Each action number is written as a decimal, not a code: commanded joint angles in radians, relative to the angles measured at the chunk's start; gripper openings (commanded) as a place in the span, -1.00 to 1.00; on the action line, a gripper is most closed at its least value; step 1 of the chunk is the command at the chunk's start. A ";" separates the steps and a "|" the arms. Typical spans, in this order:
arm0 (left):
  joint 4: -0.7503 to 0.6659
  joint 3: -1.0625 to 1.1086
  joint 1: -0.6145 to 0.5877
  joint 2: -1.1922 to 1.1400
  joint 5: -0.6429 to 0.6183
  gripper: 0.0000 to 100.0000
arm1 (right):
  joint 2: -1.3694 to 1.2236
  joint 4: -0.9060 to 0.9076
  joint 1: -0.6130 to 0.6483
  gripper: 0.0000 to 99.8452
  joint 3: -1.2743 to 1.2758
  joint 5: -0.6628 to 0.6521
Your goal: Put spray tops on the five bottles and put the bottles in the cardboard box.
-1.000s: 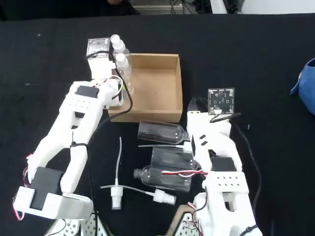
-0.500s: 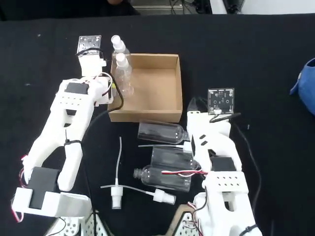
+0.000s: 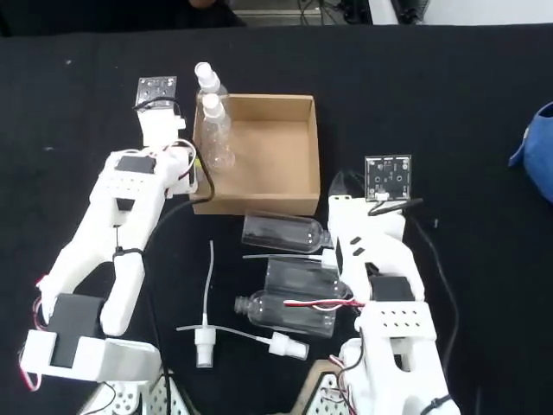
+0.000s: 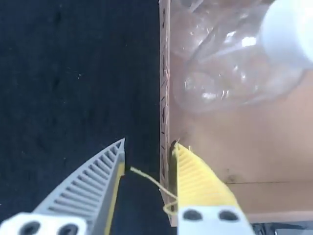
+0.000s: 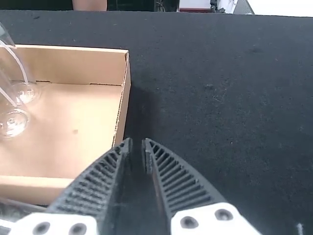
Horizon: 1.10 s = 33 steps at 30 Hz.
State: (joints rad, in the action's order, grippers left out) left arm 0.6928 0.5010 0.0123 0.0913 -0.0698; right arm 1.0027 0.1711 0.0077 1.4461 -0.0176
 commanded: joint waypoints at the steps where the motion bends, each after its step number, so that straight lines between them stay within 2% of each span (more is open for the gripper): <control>1: -0.029 0.005 -0.007 0.008 0.006 -0.94 | 0.010 -0.028 0.021 -0.96 -0.007 -0.008; 16: 0.052 0.018 -0.016 0.017 0.005 -0.94 | 0.016 -0.009 -0.003 -0.96 -0.056 0.035; 20: 0.052 0.018 -0.005 0.017 0.005 -0.94 | 0.008 0.132 -0.069 -0.96 -0.199 0.074; 24: 0.052 0.018 -0.008 0.017 -0.040 -0.94 | -0.001 0.219 -0.074 -0.93 -0.295 0.086; 28: 0.110 0.001 -0.018 0.018 -0.041 -0.94 | -0.108 0.195 -0.049 -0.85 -0.367 0.086; 33: 0.132 0.007 -0.019 0.018 -0.041 -0.94 | -0.374 0.003 0.002 -0.85 -0.440 0.138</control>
State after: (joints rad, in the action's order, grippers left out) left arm 0.8078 0.5194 0.0107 0.0913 -0.1020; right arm 0.7787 0.2908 -0.0230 1.0978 0.0790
